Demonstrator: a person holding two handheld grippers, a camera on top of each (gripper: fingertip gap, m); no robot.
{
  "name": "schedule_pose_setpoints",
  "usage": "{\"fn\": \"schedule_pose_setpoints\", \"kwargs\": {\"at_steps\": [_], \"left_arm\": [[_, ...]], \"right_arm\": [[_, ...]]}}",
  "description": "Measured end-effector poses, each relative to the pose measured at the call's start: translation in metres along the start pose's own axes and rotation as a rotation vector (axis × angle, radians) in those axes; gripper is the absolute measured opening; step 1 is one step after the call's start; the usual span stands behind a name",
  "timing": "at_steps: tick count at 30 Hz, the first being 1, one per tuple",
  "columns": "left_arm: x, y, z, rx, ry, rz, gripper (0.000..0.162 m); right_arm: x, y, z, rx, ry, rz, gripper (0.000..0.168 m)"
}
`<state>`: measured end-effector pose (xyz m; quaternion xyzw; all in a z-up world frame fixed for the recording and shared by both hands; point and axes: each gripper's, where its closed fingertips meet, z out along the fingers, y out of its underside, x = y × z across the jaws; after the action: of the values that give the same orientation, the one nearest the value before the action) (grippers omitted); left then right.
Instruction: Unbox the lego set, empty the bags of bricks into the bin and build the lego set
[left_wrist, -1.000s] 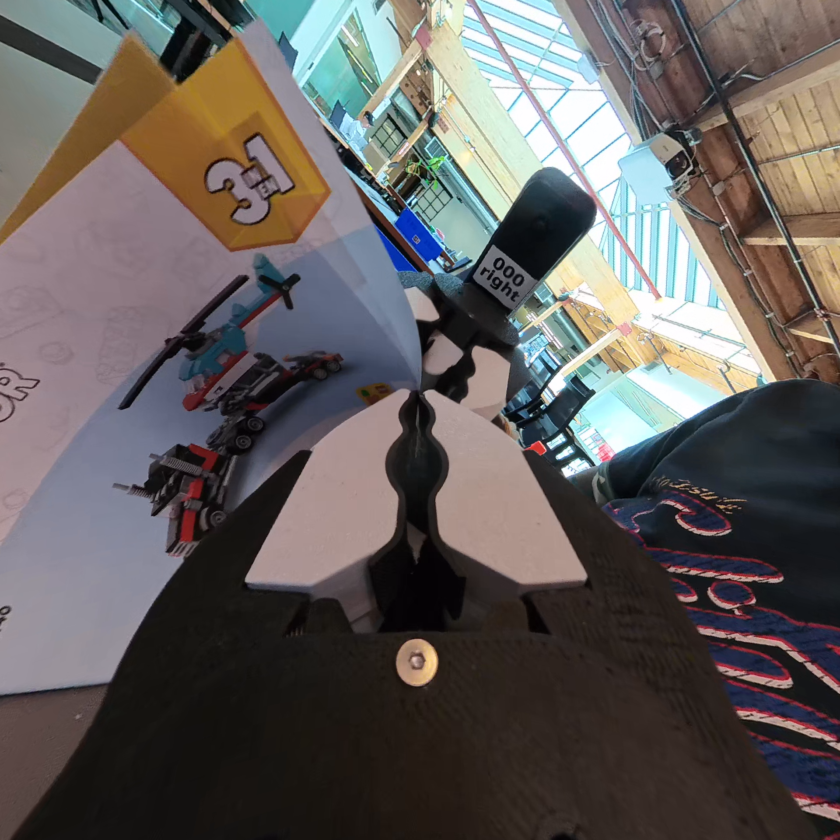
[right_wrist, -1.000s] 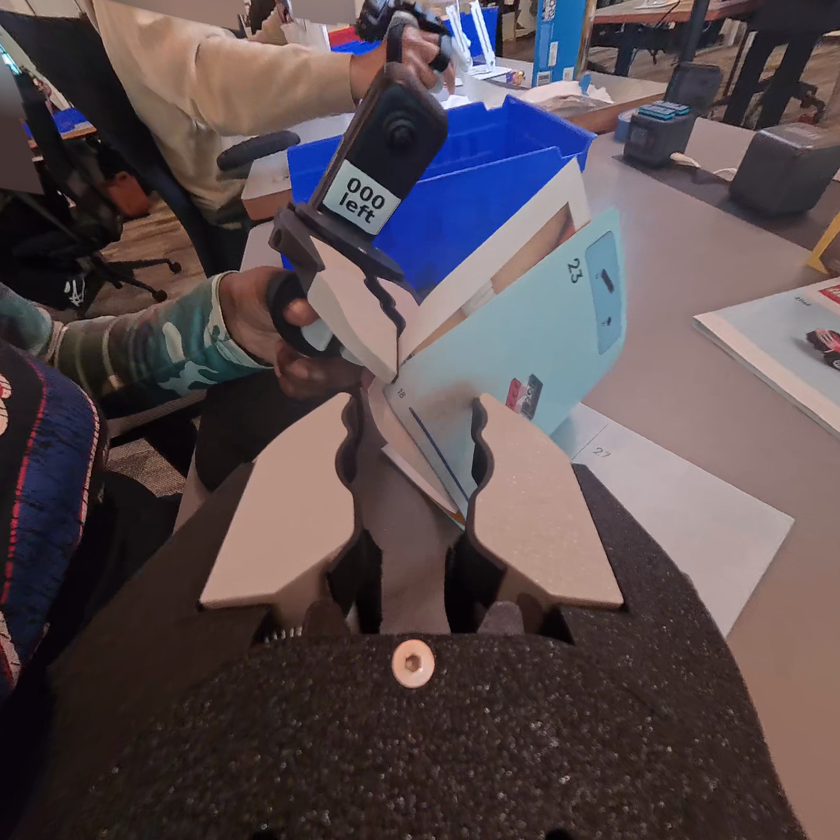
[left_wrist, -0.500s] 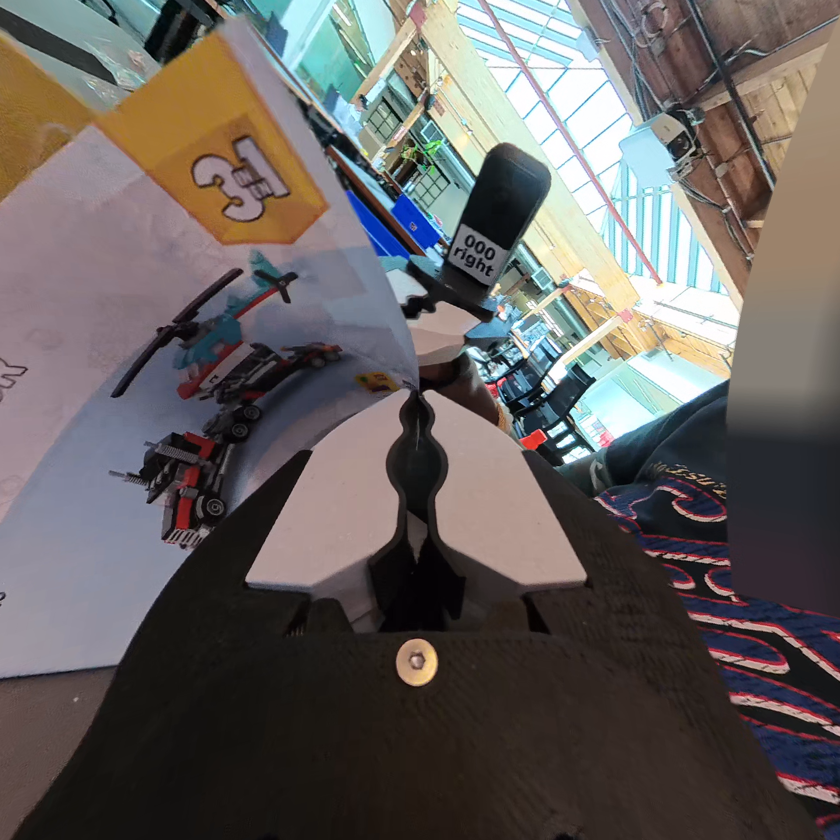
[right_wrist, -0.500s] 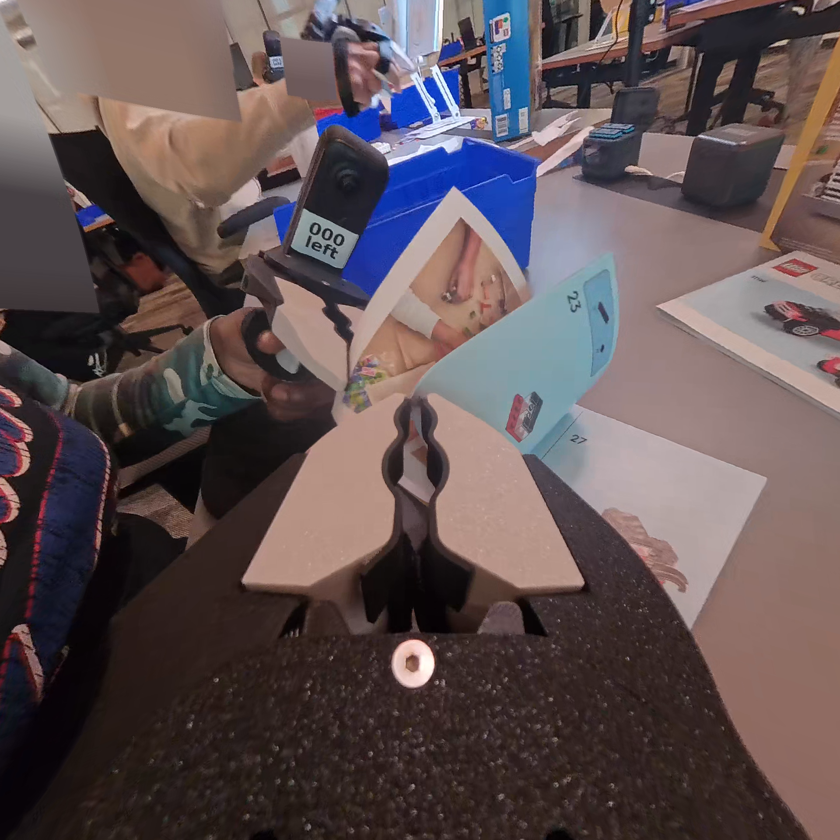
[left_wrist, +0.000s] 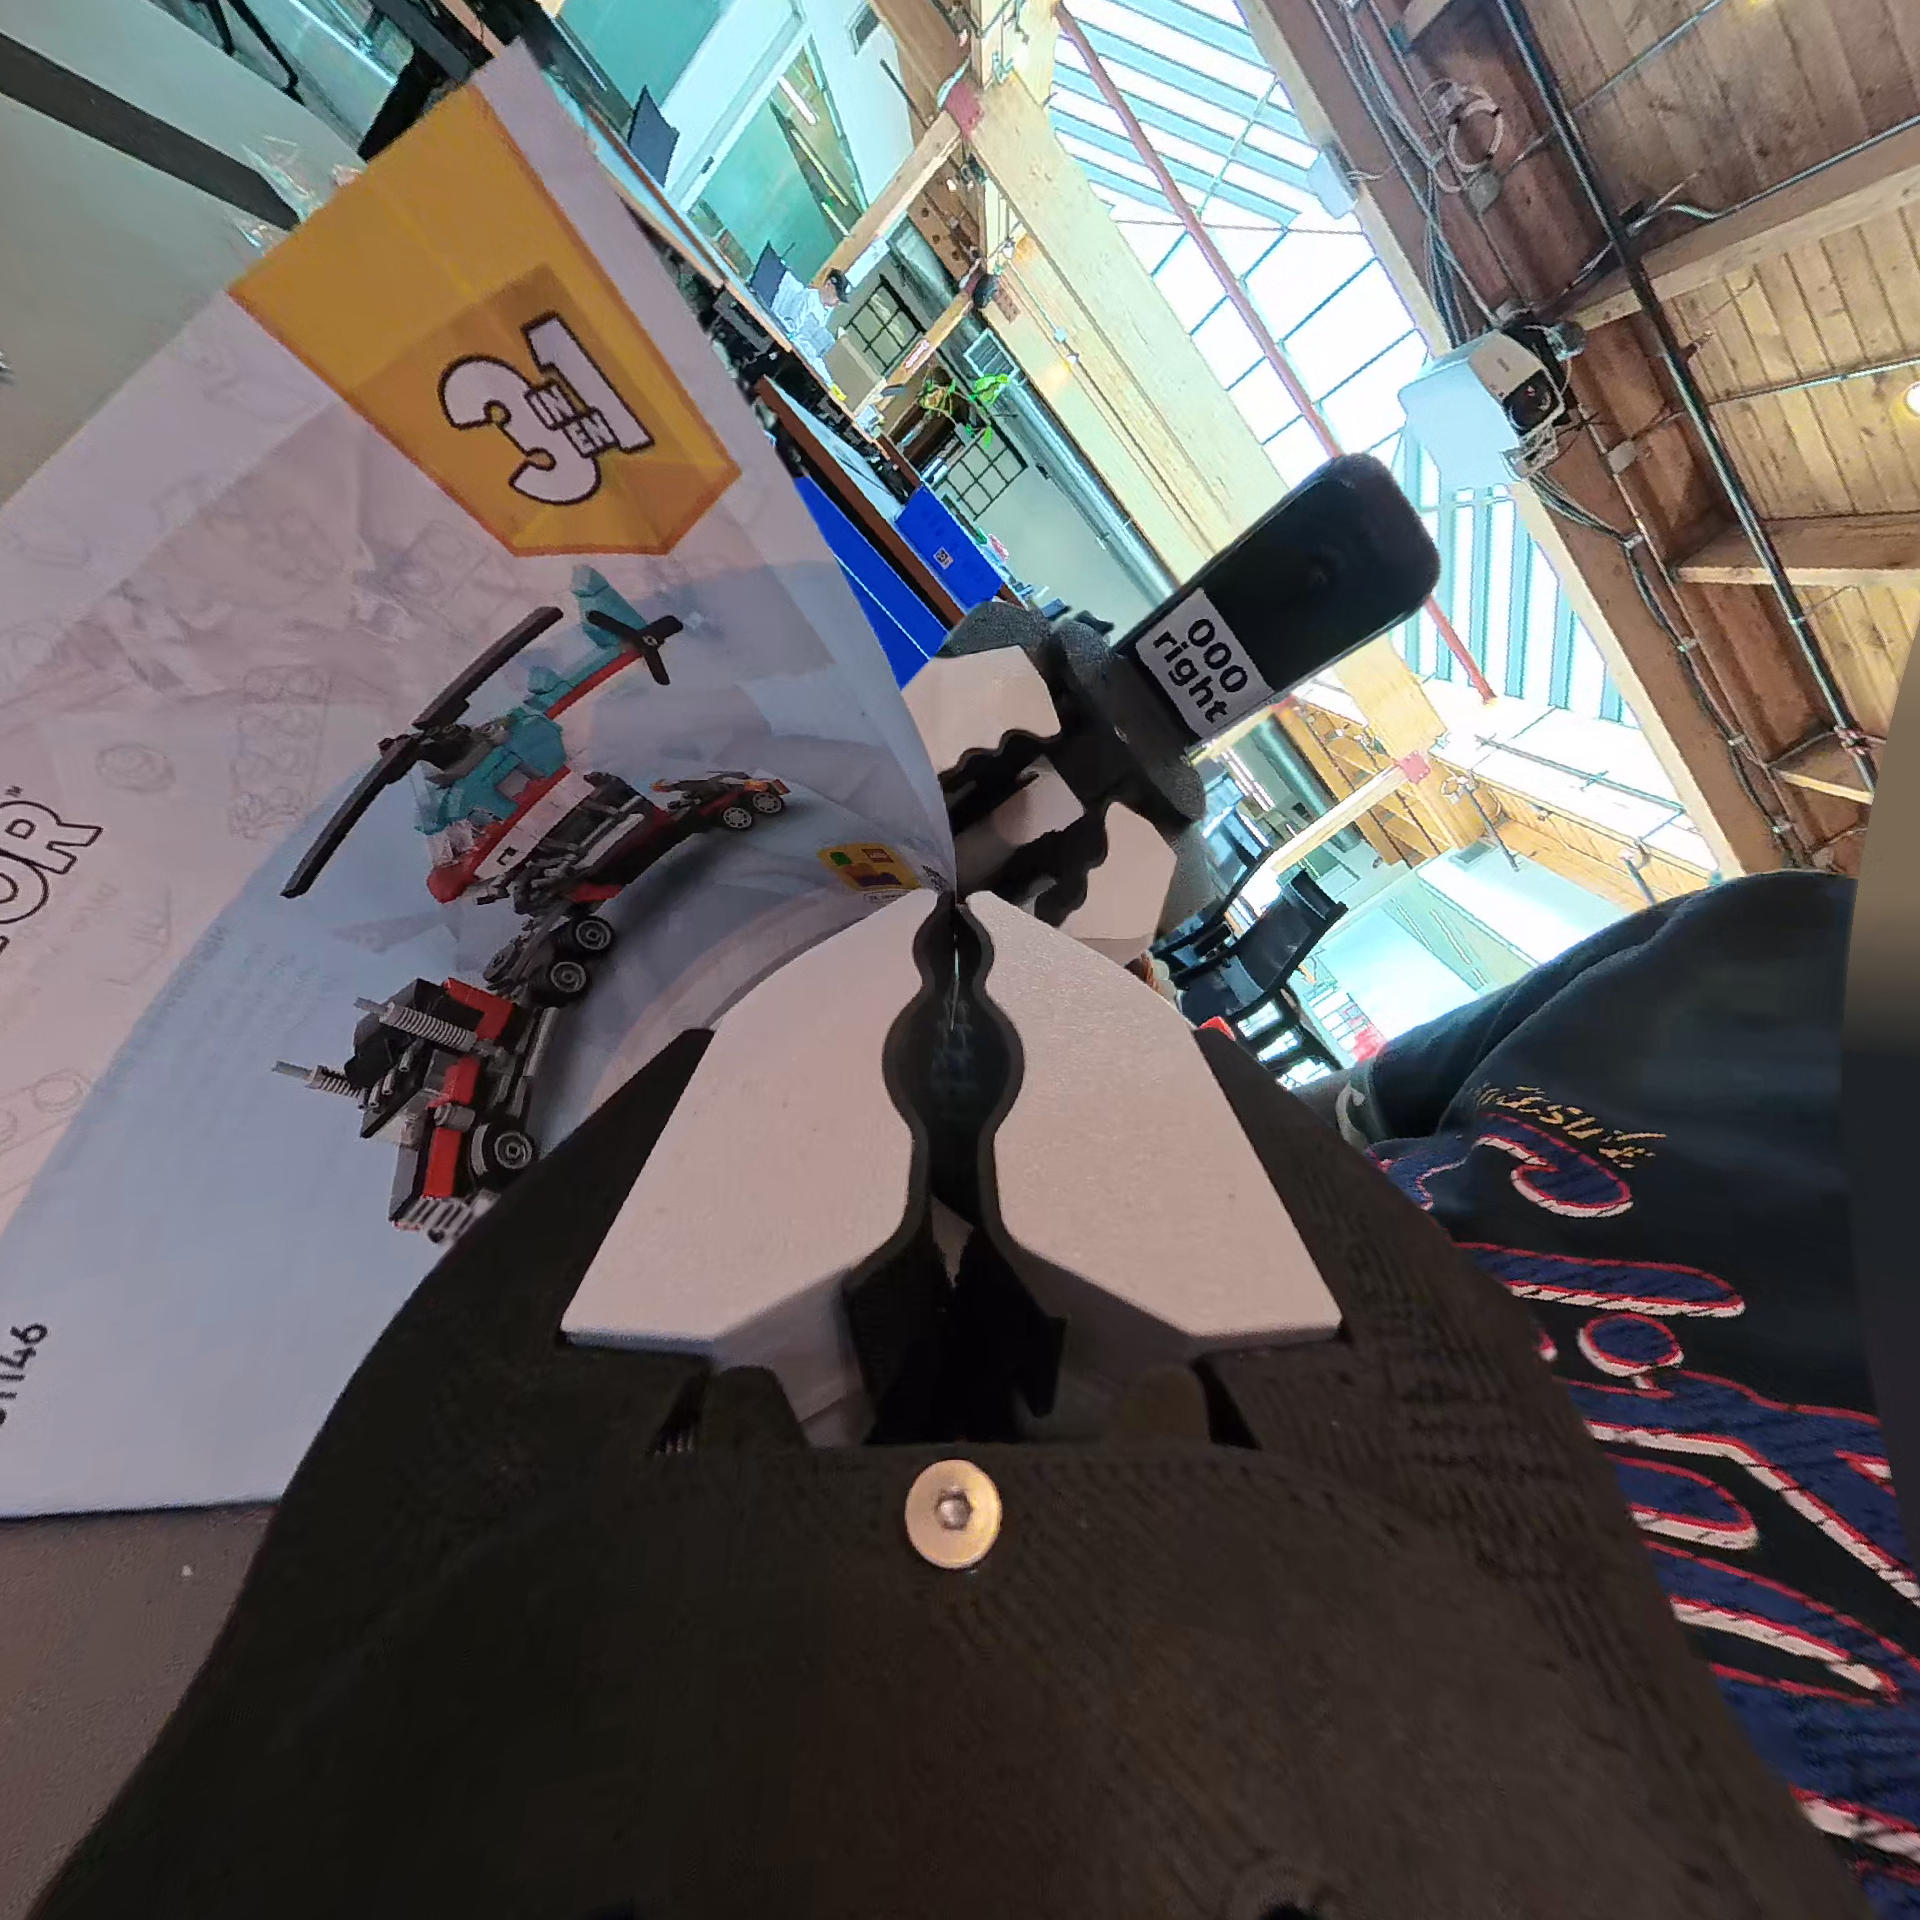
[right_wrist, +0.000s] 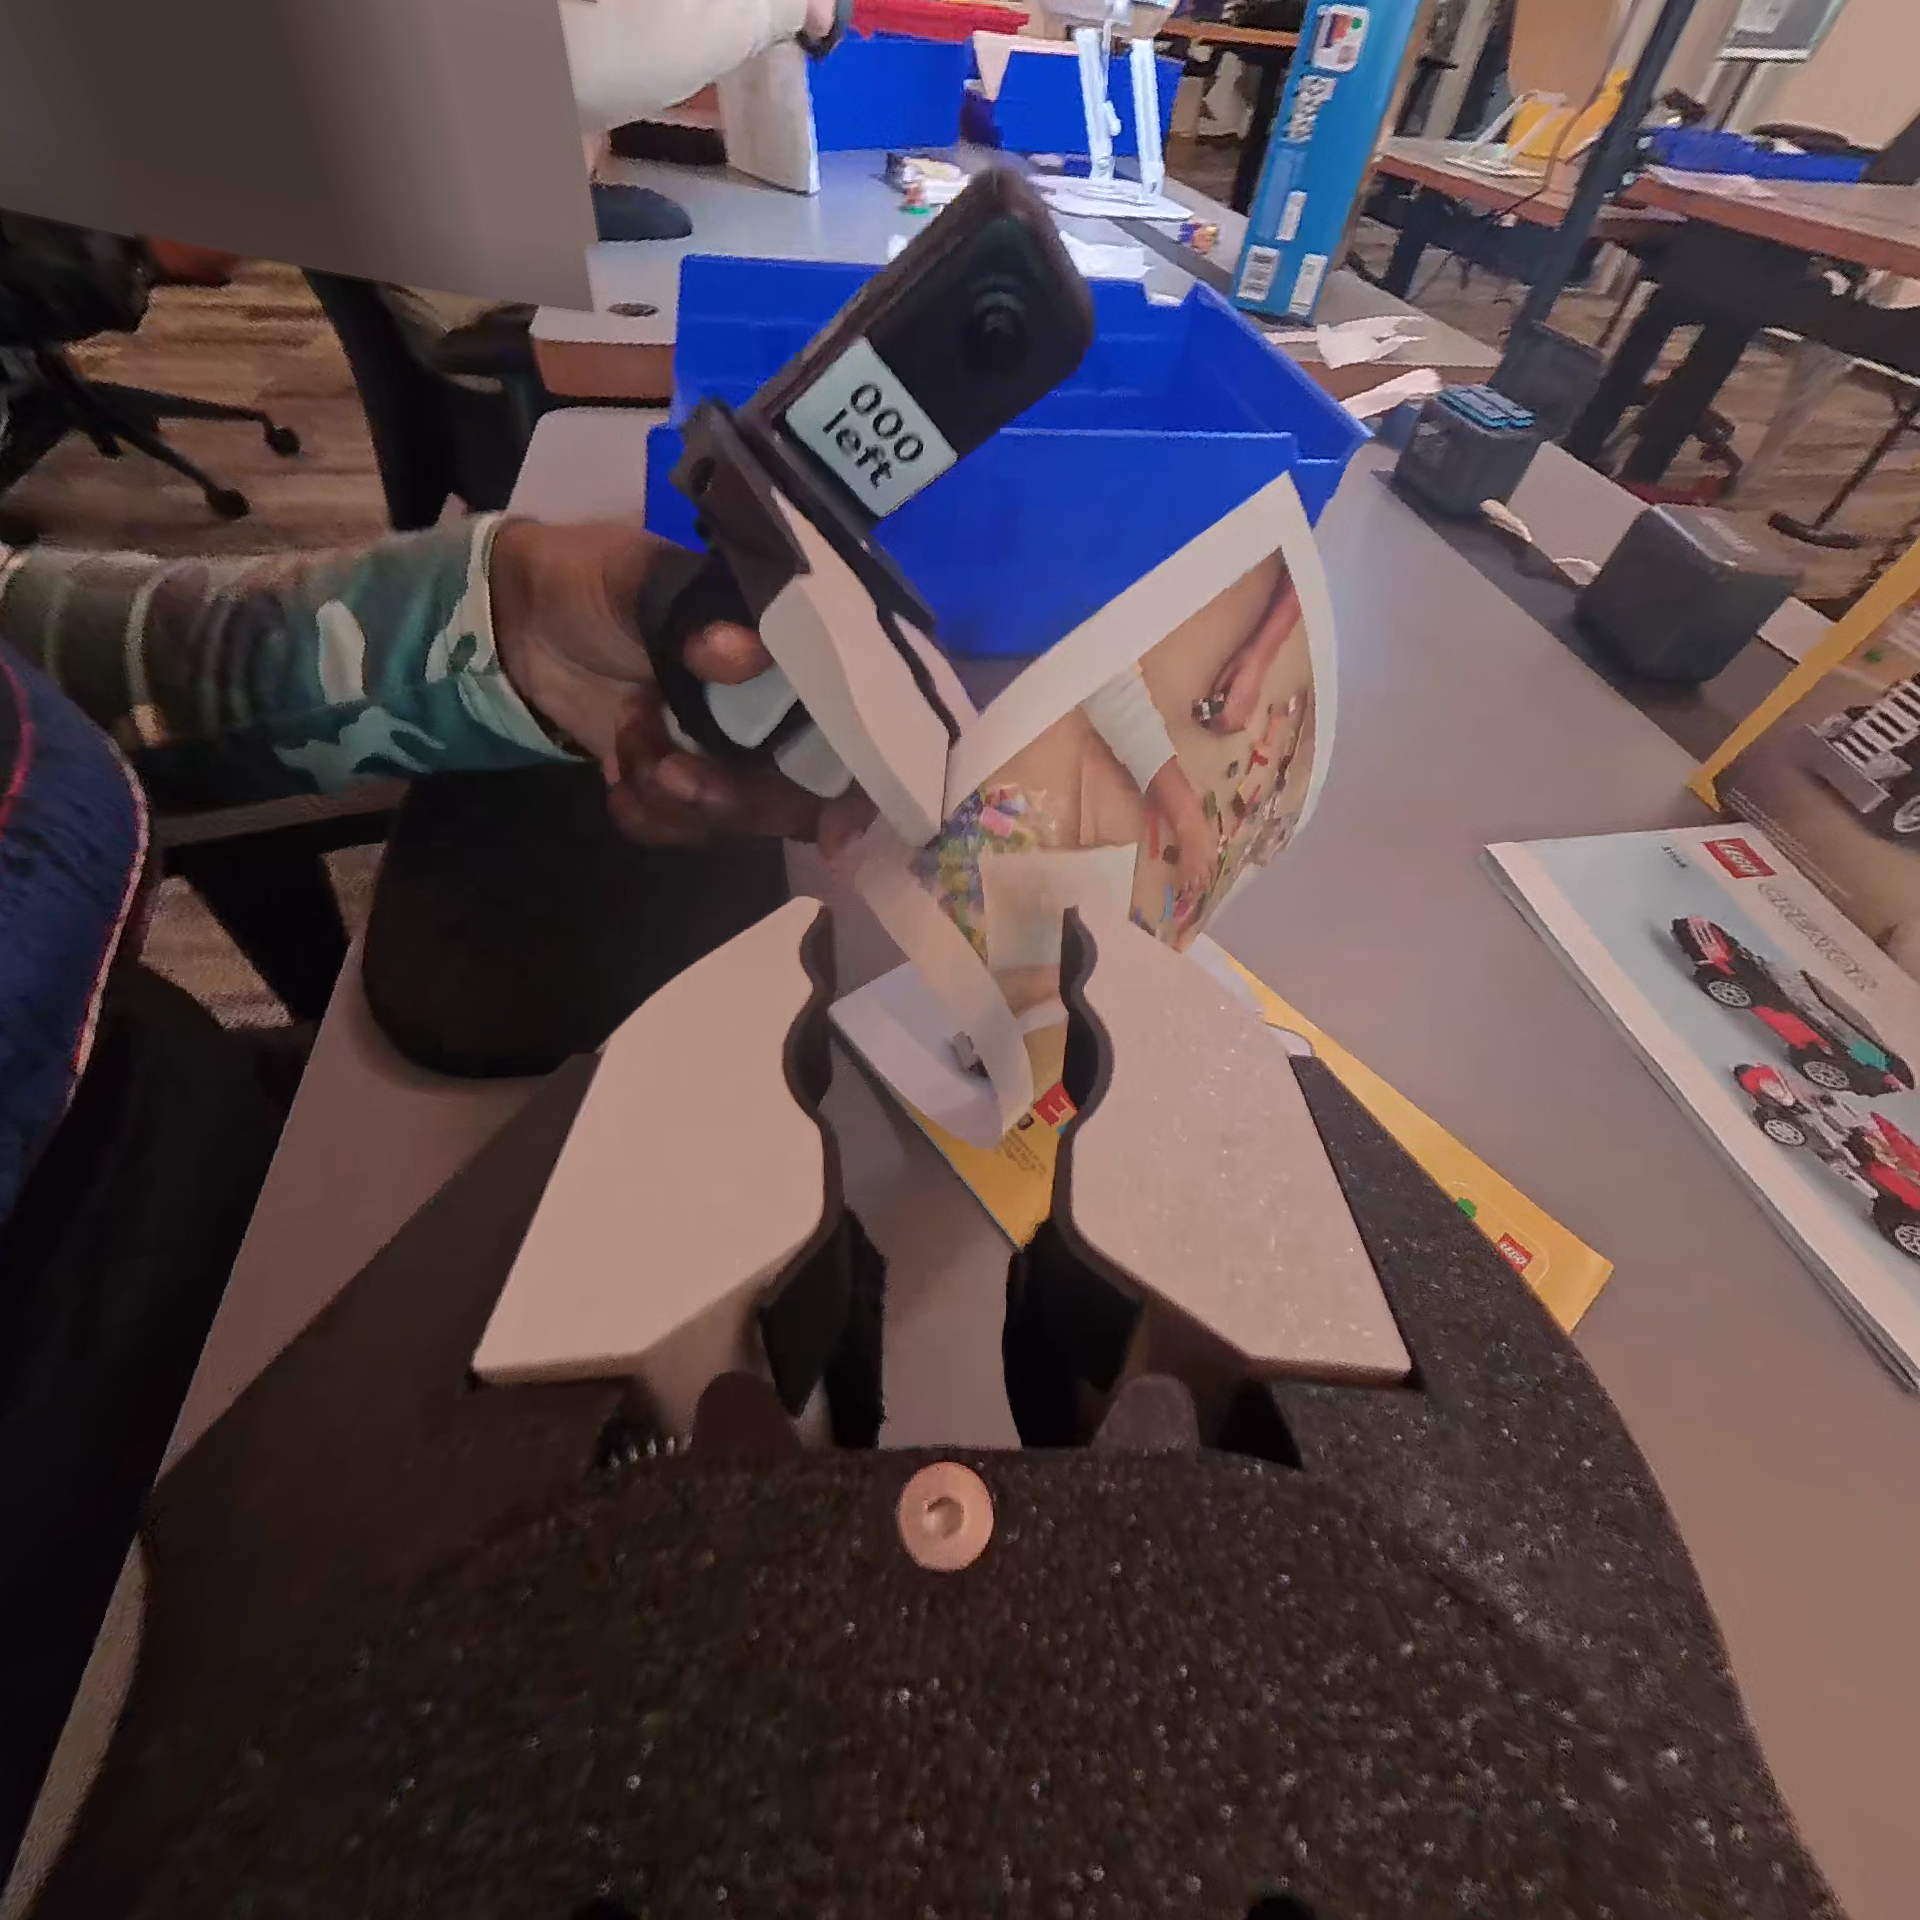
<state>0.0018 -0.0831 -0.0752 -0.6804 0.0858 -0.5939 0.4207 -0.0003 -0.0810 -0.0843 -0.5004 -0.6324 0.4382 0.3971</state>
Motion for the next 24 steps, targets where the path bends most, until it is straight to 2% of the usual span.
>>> {"fn": "schedule_pose_setpoints", "kwargs": {"at_steps": [2,4,5,7,8,12,16,20,24], "left_arm": [[0.002,0.0,-0.006,-0.012,-0.051,0.013,0.0],[-0.003,0.001,-0.018,-0.04,-0.176,0.07,0.0],[-0.006,0.002,-0.024,-0.06,-0.252,0.113,0.0],[-0.009,0.001,-0.039,-0.095,-0.384,0.196,0.0],[-0.009,-0.001,-0.045,-0.104,-0.432,0.231,0.0],[0.0,-0.008,-0.069,-0.108,-0.543,0.299,0.0],[0.002,-0.007,-0.097,-0.13,-0.655,0.324,0.001],[-0.001,-0.006,-0.124,-0.16,-0.764,0.329,0.001],[-0.012,-0.014,-0.14,-0.201,-0.897,0.376,0.001]], "right_arm": [[-0.002,0.007,-0.005,-0.037,-0.043,-0.012,0.046],[0.0,0.023,-0.01,-0.132,-0.065,-0.036,0.049],[0.004,0.034,-0.013,-0.199,-0.065,-0.065,0.047],[0.021,0.051,-0.015,-0.313,-0.024,-0.105,0.03],[0.031,0.056,-0.014,-0.347,-0.002,-0.099,0.029],[0.046,0.061,0.019,-0.363,-0.06,0.0,0.031],[0.05,0.09,0.048,-0.502,-0.093,-0.017,0.031],[0.063,0.1,0.045,-0.521,-0.008,0.078,0.031],[0.08,0.112,0.012,-0.523,0.148,0.176,0.031]]}}
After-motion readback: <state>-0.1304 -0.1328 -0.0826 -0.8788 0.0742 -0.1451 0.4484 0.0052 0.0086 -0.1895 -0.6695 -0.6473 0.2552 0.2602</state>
